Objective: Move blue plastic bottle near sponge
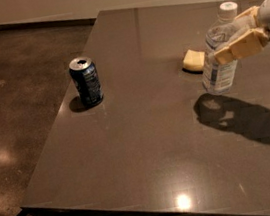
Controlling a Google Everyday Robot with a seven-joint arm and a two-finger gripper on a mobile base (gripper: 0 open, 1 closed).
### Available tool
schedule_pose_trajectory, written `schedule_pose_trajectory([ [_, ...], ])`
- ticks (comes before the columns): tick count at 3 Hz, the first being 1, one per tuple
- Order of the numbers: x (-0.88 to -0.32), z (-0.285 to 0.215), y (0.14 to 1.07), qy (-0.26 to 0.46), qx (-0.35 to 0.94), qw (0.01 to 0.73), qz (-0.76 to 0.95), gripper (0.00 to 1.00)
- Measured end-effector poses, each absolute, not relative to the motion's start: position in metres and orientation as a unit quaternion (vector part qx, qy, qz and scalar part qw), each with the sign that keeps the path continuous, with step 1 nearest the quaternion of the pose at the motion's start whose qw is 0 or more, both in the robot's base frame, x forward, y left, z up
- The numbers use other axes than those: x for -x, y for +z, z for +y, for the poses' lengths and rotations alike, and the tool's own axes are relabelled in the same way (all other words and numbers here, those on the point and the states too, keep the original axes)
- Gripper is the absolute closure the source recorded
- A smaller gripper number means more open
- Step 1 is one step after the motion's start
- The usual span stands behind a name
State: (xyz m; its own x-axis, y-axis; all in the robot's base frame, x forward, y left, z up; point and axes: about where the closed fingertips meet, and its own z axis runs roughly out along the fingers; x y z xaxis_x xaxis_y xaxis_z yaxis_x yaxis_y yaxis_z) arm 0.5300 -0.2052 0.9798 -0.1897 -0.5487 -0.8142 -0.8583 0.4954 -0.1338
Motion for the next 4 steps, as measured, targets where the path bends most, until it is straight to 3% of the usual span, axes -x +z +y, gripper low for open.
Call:
schedule_pose_trajectory([
  [3, -0.566, -0.223, 0.96, 0.203, 0.445, 0.45, 0.747, 1.0],
  [4, -0.573, -0.224, 0.953, 0.21, 0.442, 0.452, 0.746, 0.82],
])
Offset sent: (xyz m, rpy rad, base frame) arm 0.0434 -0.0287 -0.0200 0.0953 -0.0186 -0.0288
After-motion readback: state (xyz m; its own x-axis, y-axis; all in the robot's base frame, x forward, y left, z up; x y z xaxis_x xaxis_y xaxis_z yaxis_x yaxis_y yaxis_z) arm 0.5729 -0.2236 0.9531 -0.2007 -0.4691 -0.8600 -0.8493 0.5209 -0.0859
